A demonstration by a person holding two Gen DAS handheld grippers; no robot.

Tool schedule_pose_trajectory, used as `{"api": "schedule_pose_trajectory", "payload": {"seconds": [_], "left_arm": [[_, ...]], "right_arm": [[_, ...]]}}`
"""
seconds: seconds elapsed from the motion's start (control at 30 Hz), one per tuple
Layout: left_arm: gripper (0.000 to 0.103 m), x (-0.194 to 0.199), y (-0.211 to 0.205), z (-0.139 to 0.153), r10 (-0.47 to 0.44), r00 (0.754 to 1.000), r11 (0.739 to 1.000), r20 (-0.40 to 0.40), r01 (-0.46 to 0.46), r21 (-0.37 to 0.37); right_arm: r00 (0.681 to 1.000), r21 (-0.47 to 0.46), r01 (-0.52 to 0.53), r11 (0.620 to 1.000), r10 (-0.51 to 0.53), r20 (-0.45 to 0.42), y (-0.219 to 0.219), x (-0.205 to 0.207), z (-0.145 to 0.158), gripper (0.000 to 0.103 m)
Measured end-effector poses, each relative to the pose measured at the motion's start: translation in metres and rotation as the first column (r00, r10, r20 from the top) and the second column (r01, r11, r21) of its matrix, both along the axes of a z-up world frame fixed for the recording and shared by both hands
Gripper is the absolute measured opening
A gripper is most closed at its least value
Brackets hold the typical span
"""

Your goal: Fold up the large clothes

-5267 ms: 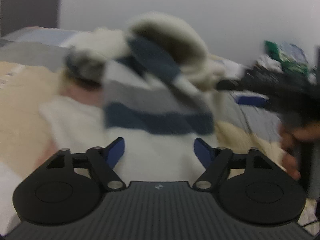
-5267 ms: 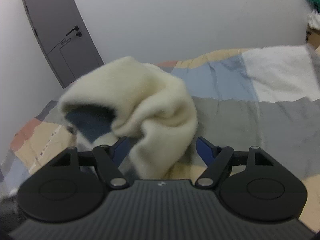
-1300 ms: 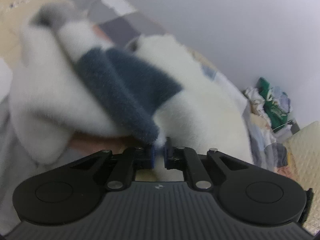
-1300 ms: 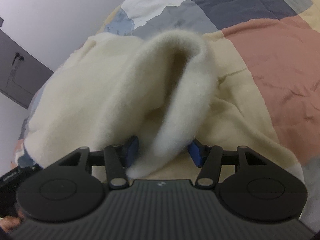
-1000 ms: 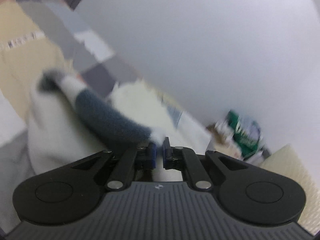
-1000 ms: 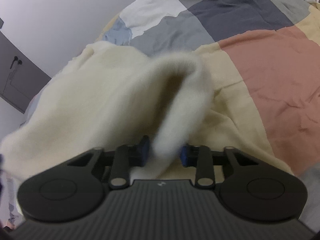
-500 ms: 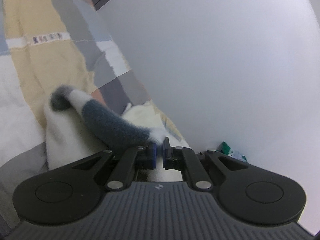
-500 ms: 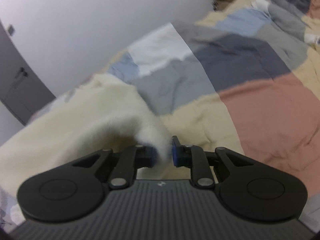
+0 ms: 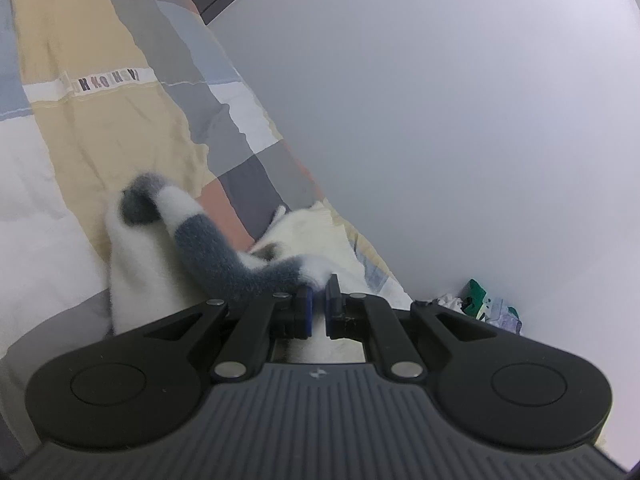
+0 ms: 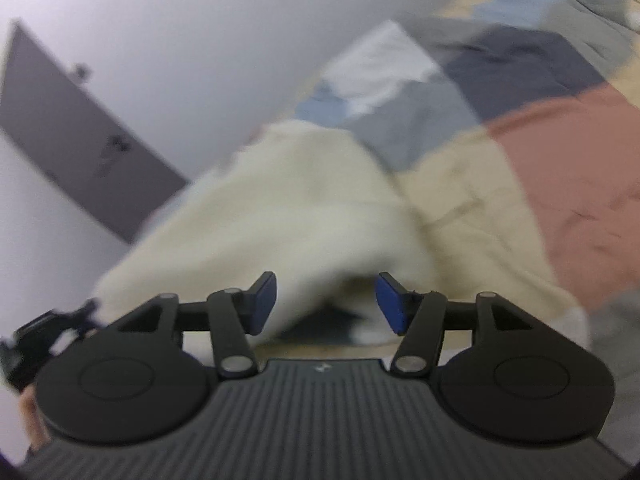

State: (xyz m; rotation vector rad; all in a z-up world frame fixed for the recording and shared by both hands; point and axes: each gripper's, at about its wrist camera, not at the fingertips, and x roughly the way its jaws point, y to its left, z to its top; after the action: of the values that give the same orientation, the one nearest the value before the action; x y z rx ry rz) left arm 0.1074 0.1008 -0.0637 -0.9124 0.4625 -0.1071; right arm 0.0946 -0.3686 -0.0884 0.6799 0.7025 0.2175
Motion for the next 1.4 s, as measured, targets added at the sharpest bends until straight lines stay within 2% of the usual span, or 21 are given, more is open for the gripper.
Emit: {"api": "schedule_pose_trajectory", "payload": {"seconds": [0.1, 0.17, 0.23, 0.3, 0.4, 0.5, 0.53, 0.57, 0.67, 0.77, 0.9, 1.07, 1.3, 1.4], "left_arm": [[0.006, -0.001, -0.002, 0.002, 0.003, 1.0, 1.0, -0.001, -0.003, 0.007], [0.006, -0.001, -0.002, 0.002, 0.006, 1.0, 1.0, -0.004, -0.006, 0.017], [0.006, 0.0, -0.003, 0.0, 0.012, 1.0, 1.0, -0.01, -0.012, 0.024], [0.006, 0.002, -0.002, -0.001, 0.019, 1.0, 0.999, -0.011, -0.019, 0.036], [0.006, 0.008, -0.001, -0.003, 0.018, 1.0, 0.999, -0.01, -0.018, 0.034], [0.006, 0.008, -0.002, -0.001, 0.011, 1.0, 0.999, 0.016, -0.012, 0.045], [0.006, 0.008, -0.002, 0.001, 0.012, 1.0, 0.998, 0.025, -0.013, 0.055], [0.006, 0.007, -0.002, 0.002, 0.011, 0.999, 0.998, 0.035, -0.013, 0.059], [0.006, -0.002, -0.001, 0.009, 0.003, 0.997, 0.999, 0.072, -0.006, 0.041], [0.006, -0.019, -0.003, 0.026, -0.02, 0.989, 0.999, 0.147, 0.013, 0.045], [0.006, -0.051, -0.012, 0.061, -0.051, 0.962, 0.995, 0.269, 0.025, 0.102], [0.006, -0.095, -0.003, 0.102, -0.033, 0.921, 0.998, 0.388, 0.013, 0.054], [0.006, -0.143, 0.012, 0.174, -0.028, 0.865, 0.997, 0.502, -0.011, 0.074], [0.006, -0.161, 0.019, 0.212, -0.036, 0.82, 0.996, 0.571, -0.017, 0.087]], "right_arm": [[0.991, 0.035, -0.117, 0.993, 0.114, 0.063, 0.014, 0.004, 0.007, 0.059], [0.984, 0.072, -0.18, 0.981, 0.179, 0.026, 0.027, 0.014, -0.004, 0.059], [0.978, 0.105, -0.195, 0.975, 0.201, -0.048, 0.036, 0.027, -0.02, 0.059], [0.982, 0.102, -0.166, 0.981, 0.174, -0.08, 0.036, 0.037, -0.033, 0.059], [0.993, 0.069, -0.057, 0.996, 0.063, -0.098, 0.025, 0.054, -0.044, 0.059], [0.996, 0.138, 0.006, 0.99, 0.007, -0.09, 0.014, 0.066, -0.054, 0.057], [0.998, 0.137, 0.001, 0.991, 0.008, -0.064, 0.016, 0.065, -0.051, 0.047], [1.0, 0.112, -0.011, 0.994, 0.013, -0.02, 0.019, 0.062, -0.044, 0.029], [0.993, 0.045, -0.032, 0.998, 0.027, 0.118, 0.024, 0.042, -0.016, 0.018], [0.971, 0.034, 0.001, 0.999, -0.01, 0.238, 0.013, 0.018, 0.01, 0.017], [0.918, 0.048, 0.017, 0.999, -0.034, 0.395, -0.002, -0.016, 0.056, 0.016], [0.867, 0.02, -0.01, 1.0, -0.001, 0.498, -0.004, -0.045, 0.115, 0.015], [0.733, -0.059, -0.058, 0.997, 0.083, 0.675, 0.006, -0.089, 0.223, 0.015], [0.661, -0.099, -0.073, 0.992, 0.122, 0.741, 0.012, -0.11, 0.274, 0.015]]}}
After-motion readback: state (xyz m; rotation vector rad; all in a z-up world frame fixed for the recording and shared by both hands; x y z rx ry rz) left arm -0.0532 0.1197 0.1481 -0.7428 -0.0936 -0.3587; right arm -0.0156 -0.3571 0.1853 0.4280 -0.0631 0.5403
